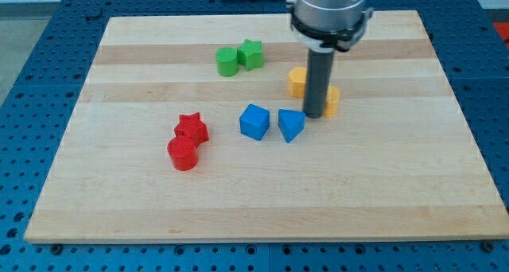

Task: Slide the yellow heart a bit up

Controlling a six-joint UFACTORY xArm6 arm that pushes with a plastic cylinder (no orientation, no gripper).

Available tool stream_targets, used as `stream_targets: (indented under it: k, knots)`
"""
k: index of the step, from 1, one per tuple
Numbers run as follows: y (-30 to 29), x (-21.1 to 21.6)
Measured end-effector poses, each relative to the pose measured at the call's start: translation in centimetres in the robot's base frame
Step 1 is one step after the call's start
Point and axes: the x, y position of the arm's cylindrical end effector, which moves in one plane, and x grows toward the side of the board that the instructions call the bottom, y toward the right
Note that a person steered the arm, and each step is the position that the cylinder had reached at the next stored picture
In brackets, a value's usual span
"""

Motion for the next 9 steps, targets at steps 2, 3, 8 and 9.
stream_targets:
  k: [2,3,8,9]
  knots:
    - [0.6,1.7]
    - [0.7,2.7]
    - [4.3,-0.2]
    - [4.3,-1.1]
